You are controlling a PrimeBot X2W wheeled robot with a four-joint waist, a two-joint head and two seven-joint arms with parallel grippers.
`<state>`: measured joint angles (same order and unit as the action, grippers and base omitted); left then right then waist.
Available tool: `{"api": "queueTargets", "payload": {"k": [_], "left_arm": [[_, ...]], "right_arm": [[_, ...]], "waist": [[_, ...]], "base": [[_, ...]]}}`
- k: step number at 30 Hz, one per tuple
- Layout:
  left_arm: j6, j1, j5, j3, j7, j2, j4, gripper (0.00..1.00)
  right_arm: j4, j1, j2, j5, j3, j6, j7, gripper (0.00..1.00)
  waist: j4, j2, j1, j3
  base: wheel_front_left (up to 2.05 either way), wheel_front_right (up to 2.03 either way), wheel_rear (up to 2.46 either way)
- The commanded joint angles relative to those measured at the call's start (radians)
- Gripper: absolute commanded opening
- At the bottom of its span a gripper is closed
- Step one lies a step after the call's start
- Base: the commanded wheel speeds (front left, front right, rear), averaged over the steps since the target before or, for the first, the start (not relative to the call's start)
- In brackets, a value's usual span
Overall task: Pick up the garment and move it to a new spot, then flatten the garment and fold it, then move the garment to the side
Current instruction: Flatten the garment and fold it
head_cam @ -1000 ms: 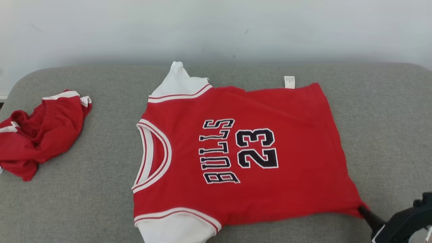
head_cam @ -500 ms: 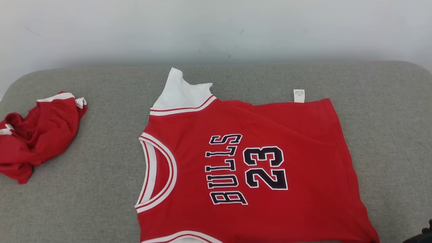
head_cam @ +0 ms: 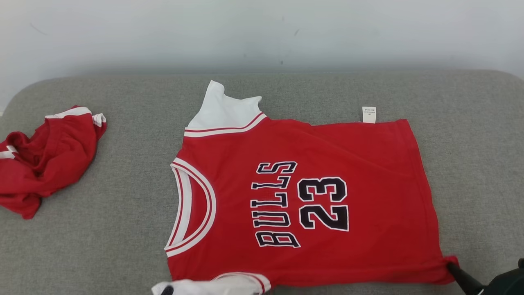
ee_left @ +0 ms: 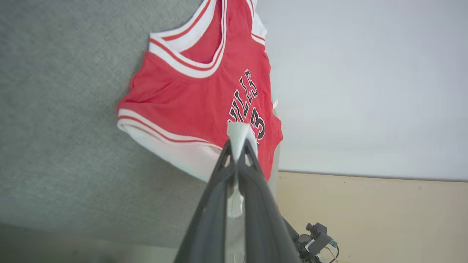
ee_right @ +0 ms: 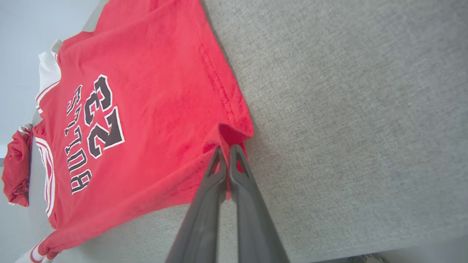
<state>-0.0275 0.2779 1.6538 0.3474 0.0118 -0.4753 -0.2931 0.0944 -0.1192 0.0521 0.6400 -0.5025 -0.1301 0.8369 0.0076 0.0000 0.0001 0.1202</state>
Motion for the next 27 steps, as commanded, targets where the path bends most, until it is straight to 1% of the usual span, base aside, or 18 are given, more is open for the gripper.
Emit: {"api": "queueTargets", "payload": {"k": [1, 8, 10, 13, 16, 20, 27], "left_arm": [[-0.005, -0.035, -0.021, -0.005, -0.017, 0.019, 0.016, 0.0], [-0.034, -0.207, -0.111, 0.015, -0.048, 0.072, 0.101, 0.0], [-0.037, -0.251, -0.136, 0.013, -0.068, 0.093, 0.132, 0.0], [-0.056, -0.324, -0.198, 0.014, -0.105, 0.108, 0.176, 0.0], [-0.067, -0.385, -0.28, 0.031, -0.135, 0.111, 0.232, 0.0], [-0.078, -0.485, -0.381, 0.095, -0.122, 0.119, 0.316, 0.0], [-0.085, -0.58, -0.434, 0.127, -0.12, 0.139, 0.402, 0.0]], "right_arm": [[0.001, 0.017, -0.003, 0.003, 0.004, -0.001, -0.02, 0.0], [-0.007, 0.104, -0.003, 0.016, 0.038, -0.001, -0.084, 0.0], [-0.006, 0.128, -0.003, 0.014, 0.045, -0.001, -0.103, 0.0], [-0.013, 0.173, -0.003, -0.004, 0.055, -0.001, -0.137, 0.0], [-0.026, 0.202, -0.004, -0.051, 0.069, -0.001, -0.163, 0.0], [-0.044, 0.252, -0.003, -0.112, 0.095, -0.001, -0.188, 0.0], [-0.074, 0.304, -0.003, -0.179, 0.111, -0.001, -0.214, 0.0]], "waist": [[0.0, 0.0, -0.0001, 0.0], [-0.004, 0.0, -0.0001, 0.003], [-0.008, 0.0, -0.0001, 0.005], [-0.016, 0.0, -0.0001, 0.015], [-0.02, 0.0, -0.0001, 0.028], [-0.028, 0.0, -0.0001, 0.049], [-0.031, 0.0, -0.0001, 0.068]], "base": [[0.0, 0.0, 0.0], [0.0, 0.0, 0.0], [0.0, 0.0, 0.0], [0.0, 0.0, 0.0], [0.0, 0.0, 0.0], [0.0, 0.0, 0.0], [0.0, 0.0, 0.0]]}}
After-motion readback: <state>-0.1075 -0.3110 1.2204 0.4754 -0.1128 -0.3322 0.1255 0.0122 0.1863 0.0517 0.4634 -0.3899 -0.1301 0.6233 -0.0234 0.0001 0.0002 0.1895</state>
